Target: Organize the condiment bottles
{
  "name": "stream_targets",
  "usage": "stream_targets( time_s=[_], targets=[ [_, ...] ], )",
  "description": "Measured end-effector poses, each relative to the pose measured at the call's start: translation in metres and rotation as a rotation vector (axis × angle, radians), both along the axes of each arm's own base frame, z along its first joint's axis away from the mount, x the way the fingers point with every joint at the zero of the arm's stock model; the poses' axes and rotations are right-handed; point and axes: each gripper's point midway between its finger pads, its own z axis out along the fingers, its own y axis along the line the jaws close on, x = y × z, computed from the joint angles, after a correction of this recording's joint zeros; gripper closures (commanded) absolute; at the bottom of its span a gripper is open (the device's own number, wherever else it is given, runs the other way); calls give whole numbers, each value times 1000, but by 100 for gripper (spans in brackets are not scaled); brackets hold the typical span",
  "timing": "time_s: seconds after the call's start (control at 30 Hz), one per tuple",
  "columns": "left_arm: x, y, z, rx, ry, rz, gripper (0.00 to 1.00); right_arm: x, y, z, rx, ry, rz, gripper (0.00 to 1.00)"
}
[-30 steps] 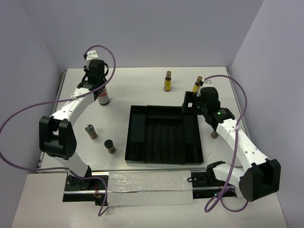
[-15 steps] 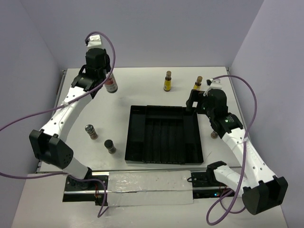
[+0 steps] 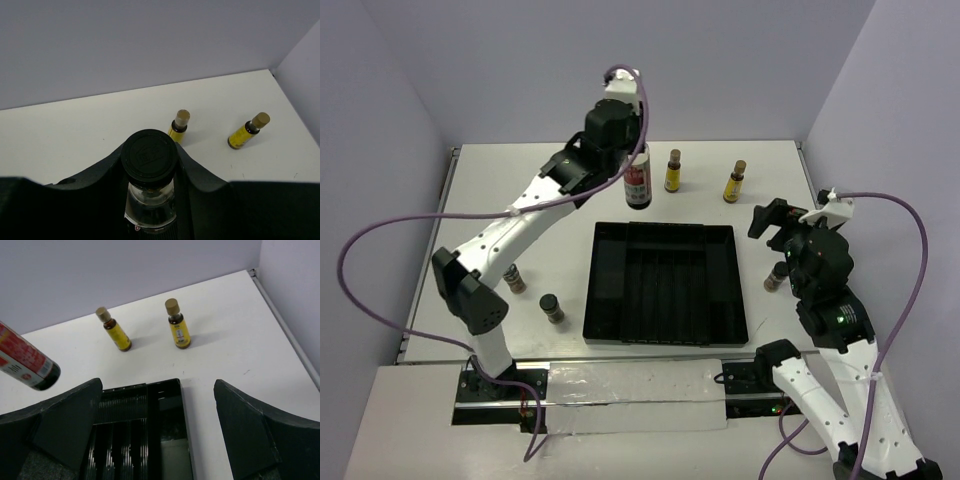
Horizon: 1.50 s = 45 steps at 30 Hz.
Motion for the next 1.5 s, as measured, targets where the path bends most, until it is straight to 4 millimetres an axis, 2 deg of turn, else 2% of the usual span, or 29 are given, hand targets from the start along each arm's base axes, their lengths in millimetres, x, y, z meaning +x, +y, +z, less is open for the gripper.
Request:
stream_targets(
  time_s=[0.17,0.3,0.57,0.77,1.23,1.5],
  targets=[
    [3,-43,-39,56,52,-54,90,0,-7,-6,-14,26,-42,0],
    [-3,-66,-64,88,87,-91,90,2,-8,-15,-25,59,-48,0],
    [-10,-79,-76,73,101,-118,90,-2,-9,-23,-26,63,-48,0],
    [-17,-81,-109,101,148,-122,90,-2,-9,-22,-26,61,-49,0],
    [-47,-78,-109,64,144,-124,90,4,-6,-33,-34,95,-40,0],
    [-58,-83,-110,73,122,-109,90,5,-5,-34,-35,101,-33,0]
  ],
)
